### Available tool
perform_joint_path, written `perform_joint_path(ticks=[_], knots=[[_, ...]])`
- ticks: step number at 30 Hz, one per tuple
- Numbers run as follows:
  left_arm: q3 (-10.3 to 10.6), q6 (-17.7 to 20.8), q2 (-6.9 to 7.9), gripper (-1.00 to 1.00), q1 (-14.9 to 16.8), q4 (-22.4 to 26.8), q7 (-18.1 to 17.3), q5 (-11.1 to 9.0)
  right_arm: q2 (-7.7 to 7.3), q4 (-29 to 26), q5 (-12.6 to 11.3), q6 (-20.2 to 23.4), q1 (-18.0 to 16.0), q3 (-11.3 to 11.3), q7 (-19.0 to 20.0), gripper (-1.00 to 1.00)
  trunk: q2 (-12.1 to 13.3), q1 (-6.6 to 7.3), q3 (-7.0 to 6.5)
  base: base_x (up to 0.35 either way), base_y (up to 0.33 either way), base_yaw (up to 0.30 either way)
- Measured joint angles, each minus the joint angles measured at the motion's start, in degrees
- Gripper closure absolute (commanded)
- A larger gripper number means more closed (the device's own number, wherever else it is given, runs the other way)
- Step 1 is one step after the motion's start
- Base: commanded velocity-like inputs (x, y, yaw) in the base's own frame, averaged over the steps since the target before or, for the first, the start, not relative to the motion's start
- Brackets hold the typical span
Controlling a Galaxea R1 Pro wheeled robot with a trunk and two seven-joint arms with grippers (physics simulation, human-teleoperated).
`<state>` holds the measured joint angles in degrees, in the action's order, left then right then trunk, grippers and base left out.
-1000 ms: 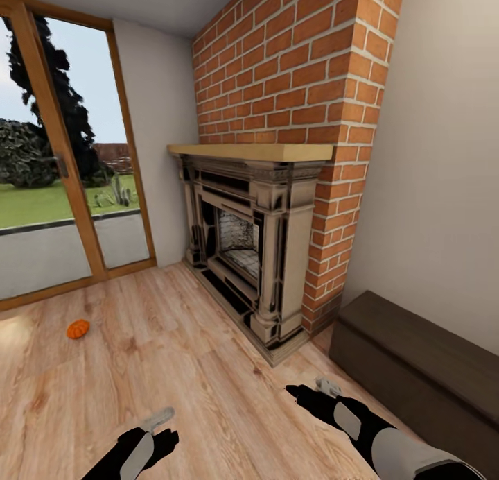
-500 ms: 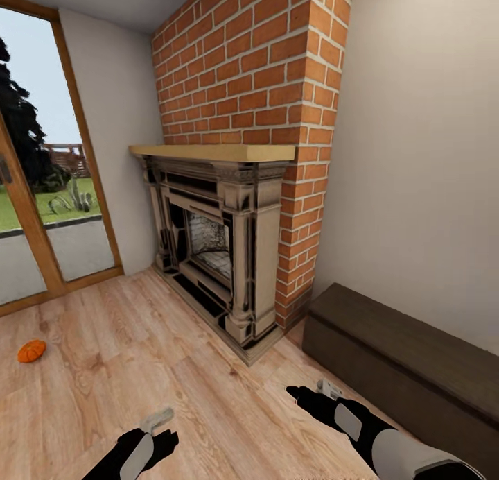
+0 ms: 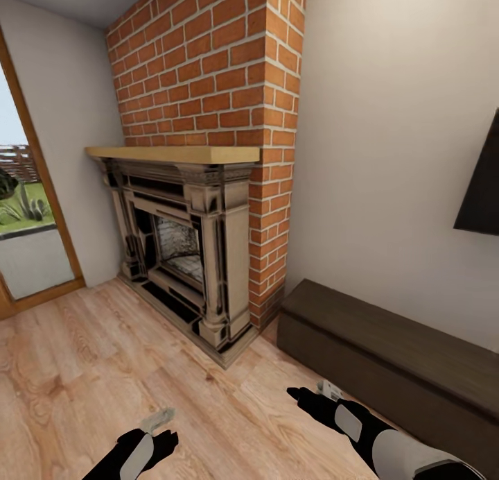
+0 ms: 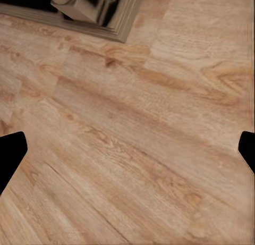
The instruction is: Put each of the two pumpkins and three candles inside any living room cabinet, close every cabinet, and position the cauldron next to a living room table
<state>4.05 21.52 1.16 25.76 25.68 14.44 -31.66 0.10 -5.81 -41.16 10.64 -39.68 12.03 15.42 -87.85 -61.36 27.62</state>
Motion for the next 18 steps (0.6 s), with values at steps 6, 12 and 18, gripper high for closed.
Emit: perform_joint_path(ticks=[6,12,18], knots=[[0.0,0.02,0.0,-1.0,0.0,0.01,0.02,0.0,0.0,0.01,0.0,0.0,0.01,0.01,0.0,-1.0,0.0,0.0,-0.17,0.0,0.123,-0.289],[0.0,0.03,0.0,-1.0,0.0,0.01,0.03,-0.01,0.0,0.02,-0.01,-0.18,0.01,0.01,0.01,-1.0,0.0,0.0,-0.34,0.012,0.258,-0.289],[0.0,0.02,0.03,-1.0,0.0,0.01,0.03,0.0,0.0,0.07,-0.05,-0.25,0.01,0.01,0.01,-1.0,0.0,0.01,-0.53,0.084,0.283,-0.289]])
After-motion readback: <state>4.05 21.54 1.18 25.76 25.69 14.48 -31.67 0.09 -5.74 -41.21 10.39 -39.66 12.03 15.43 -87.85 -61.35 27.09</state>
